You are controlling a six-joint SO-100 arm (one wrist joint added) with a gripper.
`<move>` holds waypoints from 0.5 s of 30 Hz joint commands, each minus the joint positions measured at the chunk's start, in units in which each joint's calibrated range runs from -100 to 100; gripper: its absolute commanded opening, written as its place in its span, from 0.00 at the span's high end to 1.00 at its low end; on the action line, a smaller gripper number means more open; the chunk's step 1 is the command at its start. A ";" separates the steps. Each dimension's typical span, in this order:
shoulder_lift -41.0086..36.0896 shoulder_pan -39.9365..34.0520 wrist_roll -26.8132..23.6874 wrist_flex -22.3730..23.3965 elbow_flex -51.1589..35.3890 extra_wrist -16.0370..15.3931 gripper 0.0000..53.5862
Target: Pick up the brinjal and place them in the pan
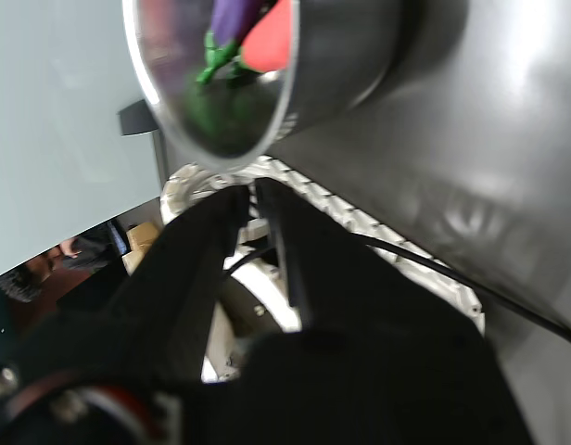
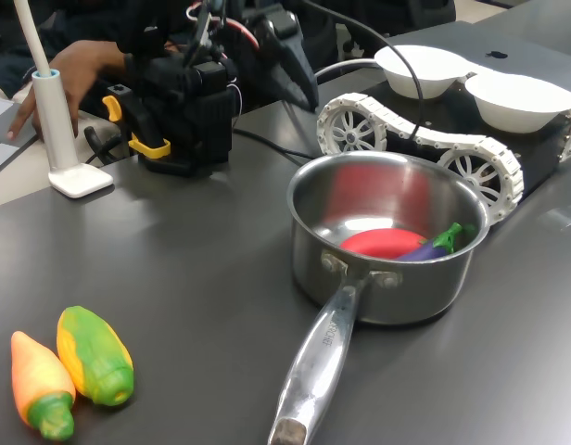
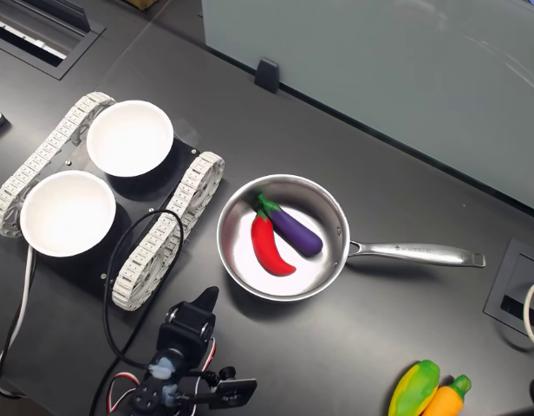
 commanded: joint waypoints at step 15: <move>-0.24 3.99 0.00 -10.86 21.52 0.05 1.00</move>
